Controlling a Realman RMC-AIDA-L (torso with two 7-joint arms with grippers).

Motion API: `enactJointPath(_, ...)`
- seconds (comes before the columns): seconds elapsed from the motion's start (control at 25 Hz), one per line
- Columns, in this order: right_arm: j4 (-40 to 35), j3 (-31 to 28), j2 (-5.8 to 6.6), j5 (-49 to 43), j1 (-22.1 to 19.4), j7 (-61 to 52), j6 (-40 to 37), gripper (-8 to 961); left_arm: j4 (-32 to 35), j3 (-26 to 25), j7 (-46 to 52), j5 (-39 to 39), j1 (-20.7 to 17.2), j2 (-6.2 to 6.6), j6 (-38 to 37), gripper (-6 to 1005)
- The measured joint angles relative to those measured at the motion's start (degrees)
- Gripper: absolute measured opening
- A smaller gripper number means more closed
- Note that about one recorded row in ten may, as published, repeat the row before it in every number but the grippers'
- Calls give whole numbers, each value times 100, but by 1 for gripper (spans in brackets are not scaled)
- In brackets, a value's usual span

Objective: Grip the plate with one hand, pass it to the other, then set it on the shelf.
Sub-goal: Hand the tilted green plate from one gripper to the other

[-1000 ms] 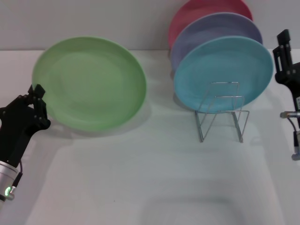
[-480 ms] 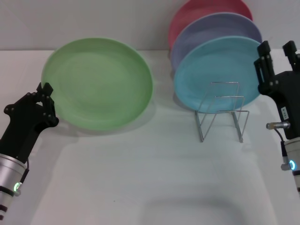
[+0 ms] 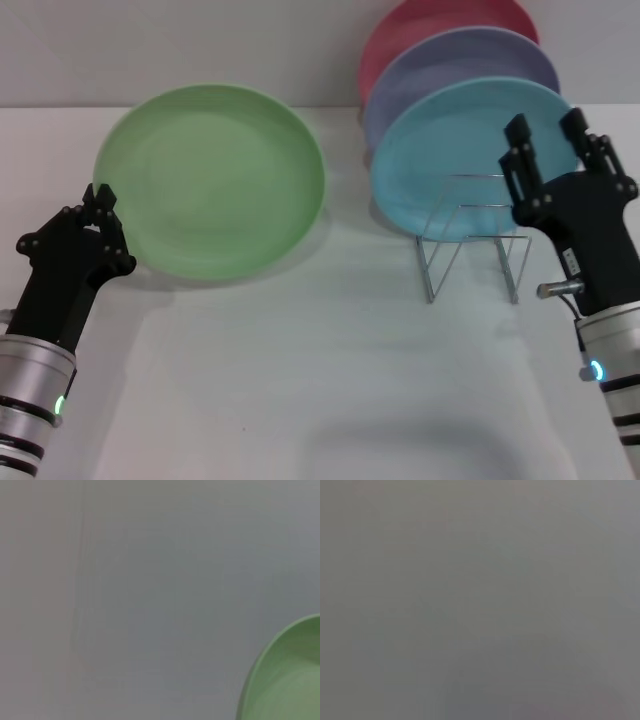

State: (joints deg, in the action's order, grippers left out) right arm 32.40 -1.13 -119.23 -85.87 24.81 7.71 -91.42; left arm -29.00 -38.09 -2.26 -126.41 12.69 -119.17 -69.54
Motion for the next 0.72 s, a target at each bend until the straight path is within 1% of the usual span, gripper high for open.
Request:
enactJointPath(0.08,13,35,5,-9,18,7,72,582,-58,136,-92,227,0,0,3,38)
enactJointPath(0.24,92,43,5,-193,19,13,311,582,-174,280,-221,400,-19,-1,16,38)
enactJointPath(0.6,257,23,-1,-390,80,67,697,581,-253,337,-226,489,-41,0,1,38)
enactJointPath(0.72,313,29,-12,-395,206,69,945,581,-294,355,-337,534,-37,-1,-7,38)
